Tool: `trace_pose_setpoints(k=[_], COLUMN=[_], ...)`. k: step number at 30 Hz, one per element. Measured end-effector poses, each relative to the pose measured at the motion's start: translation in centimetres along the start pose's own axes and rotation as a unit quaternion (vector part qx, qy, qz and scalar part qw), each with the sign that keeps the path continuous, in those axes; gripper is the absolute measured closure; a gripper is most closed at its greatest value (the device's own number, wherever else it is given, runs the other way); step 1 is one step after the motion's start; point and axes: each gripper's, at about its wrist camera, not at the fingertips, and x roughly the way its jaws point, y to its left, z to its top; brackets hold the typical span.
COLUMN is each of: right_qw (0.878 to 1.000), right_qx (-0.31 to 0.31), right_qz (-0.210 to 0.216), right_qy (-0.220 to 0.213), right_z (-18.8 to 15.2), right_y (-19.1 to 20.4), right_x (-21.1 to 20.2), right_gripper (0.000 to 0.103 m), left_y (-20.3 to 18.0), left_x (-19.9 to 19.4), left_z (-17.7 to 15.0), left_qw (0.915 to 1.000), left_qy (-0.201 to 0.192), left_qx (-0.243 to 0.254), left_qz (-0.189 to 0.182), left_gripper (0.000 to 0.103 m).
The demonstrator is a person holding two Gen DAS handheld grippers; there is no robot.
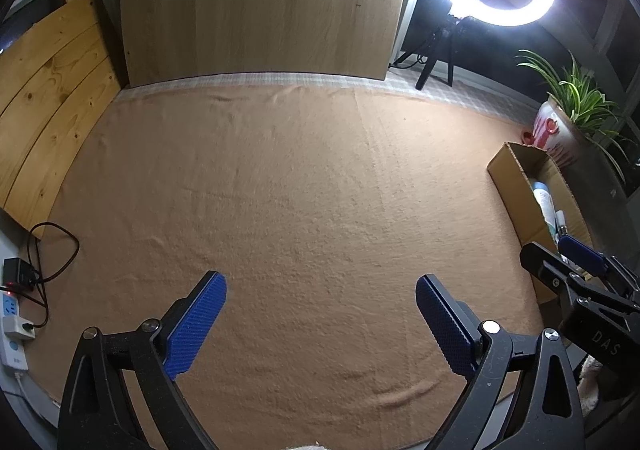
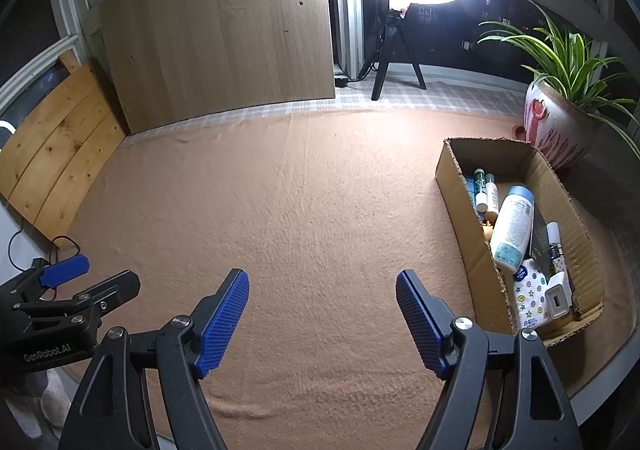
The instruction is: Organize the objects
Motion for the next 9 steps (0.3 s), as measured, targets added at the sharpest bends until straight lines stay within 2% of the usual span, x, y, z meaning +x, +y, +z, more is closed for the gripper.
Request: trace_pose_setpoints(k=[9], right_qw=[1.0], right_qx=[-0.004], right_qz=[0.001], right_qy=[0.01], right_z=[0.2], right_y=[0.3], right_x=[1.2], right_gripper=[0.03], left_y=[0.7], left_x=[1.3], left_z=[0.2], left_qw=[0.9999], left_qy=[0.012], left_qx=[-0.008], left_qz=[0.006], left_gripper=[0.005])
